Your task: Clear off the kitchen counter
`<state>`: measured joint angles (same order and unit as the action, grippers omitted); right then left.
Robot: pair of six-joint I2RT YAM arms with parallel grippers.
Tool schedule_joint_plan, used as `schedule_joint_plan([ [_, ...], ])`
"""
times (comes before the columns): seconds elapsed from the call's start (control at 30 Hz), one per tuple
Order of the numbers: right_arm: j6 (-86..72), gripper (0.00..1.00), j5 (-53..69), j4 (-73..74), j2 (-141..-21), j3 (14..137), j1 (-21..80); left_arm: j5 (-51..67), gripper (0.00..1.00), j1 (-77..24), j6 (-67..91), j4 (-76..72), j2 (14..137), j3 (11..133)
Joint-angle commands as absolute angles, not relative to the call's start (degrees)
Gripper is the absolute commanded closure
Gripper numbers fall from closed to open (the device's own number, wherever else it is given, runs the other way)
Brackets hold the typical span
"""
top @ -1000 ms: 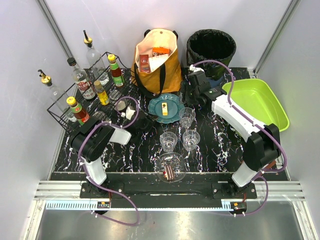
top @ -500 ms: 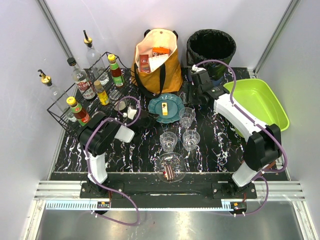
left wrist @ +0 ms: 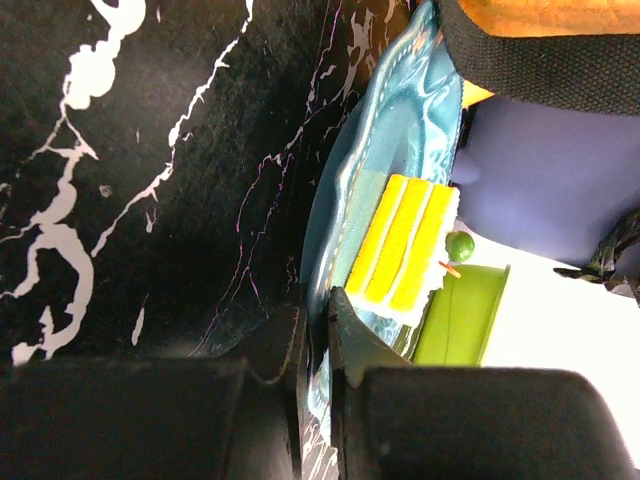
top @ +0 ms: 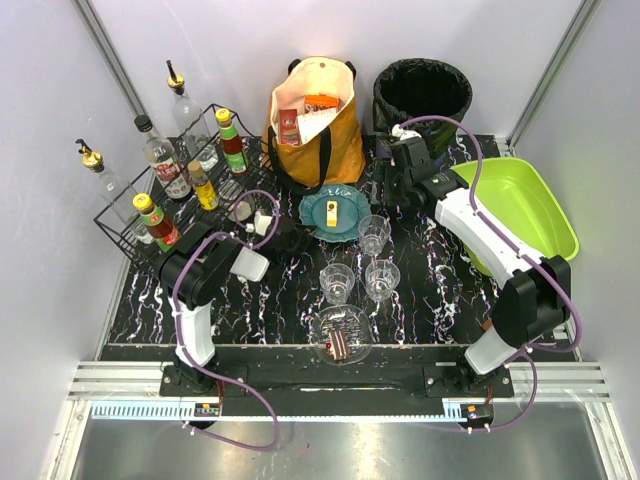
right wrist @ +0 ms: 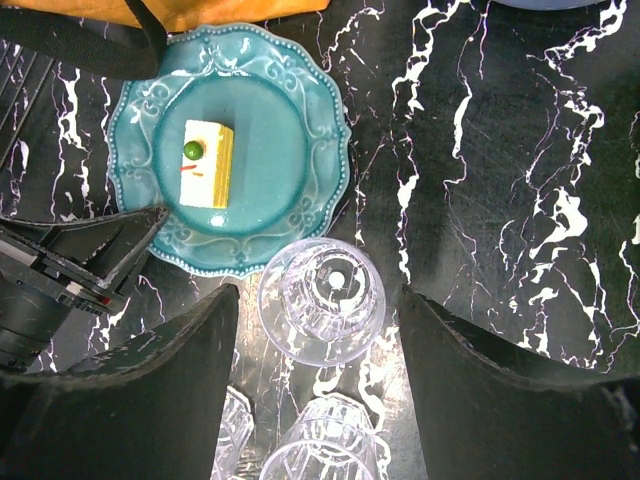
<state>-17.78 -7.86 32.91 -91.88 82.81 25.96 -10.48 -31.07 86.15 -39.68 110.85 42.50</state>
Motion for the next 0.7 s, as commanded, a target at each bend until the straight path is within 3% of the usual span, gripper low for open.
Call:
schedule_joint_plan([
  [0.0,-17.3,0.3,-7.9,32.9,-88.3,82.9,25.4,-8.5,1.0,-30.5,80.6,-38.2,108.2,40.8],
  [0.67,-21.5,0.25,-3.3,37.0,-87.5,82.9,25.2,1.2,1.0,-26.2,82.4,-35.9,89.0,38.8],
])
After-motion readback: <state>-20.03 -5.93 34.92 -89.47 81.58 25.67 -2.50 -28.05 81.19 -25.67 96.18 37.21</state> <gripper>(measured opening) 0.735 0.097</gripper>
